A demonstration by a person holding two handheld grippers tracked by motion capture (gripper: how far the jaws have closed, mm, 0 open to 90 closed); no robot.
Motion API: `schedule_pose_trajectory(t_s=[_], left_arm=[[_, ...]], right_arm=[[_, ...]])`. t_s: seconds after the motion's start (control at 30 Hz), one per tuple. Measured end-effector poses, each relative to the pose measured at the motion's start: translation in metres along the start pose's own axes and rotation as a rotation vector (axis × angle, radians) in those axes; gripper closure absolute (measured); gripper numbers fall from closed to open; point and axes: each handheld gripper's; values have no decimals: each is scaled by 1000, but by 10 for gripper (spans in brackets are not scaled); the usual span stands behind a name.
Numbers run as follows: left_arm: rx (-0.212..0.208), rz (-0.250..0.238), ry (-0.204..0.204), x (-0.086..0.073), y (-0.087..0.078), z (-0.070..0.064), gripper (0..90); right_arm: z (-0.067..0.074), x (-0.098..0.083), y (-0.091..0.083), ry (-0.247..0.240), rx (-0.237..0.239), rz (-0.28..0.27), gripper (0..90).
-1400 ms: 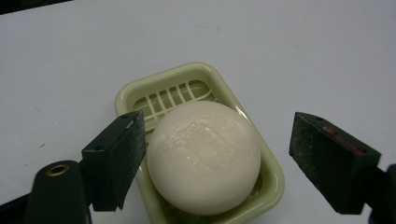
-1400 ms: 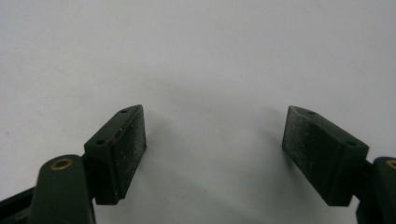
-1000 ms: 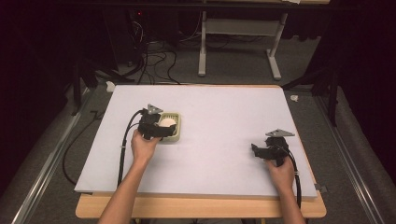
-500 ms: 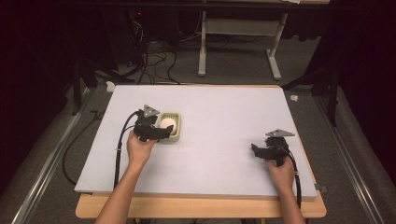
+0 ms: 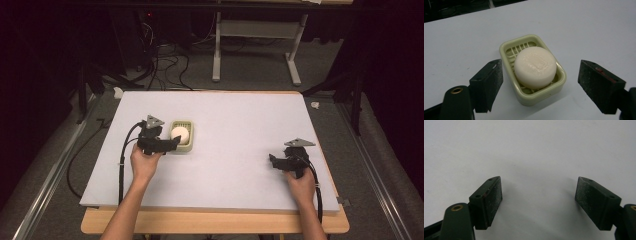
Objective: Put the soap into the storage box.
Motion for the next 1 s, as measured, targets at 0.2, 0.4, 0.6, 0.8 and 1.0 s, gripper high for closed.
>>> schedule_pose_trajectory(t_s=[0.2, 0.4, 0.6, 0.8, 1.0], left_arm=[[3, -8, -12, -4, -7, 4, 210], [-1, -16, -23, -7, -14, 8, 211], [1, -15, -20, -10, -19, 10, 210], [-4, -18, -13, -13, -25, 10, 210], [-5, -24, -23, -17, -31, 13, 211]], right_arm=[[0, 0, 0, 0, 0, 0, 222], [0, 0, 0, 0, 0, 0, 222], [0, 0, 0, 1, 1, 1, 222], [0, 0, 0, 0, 1, 0, 222], [0, 0, 0, 0, 2, 0, 222]])
Point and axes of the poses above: each handheld gripper's, and its own axes: y roughly forward along the jaws, x roughly out of its top, z roughly to its left, and after that the axes turned 6 degrees about -y, right-handed
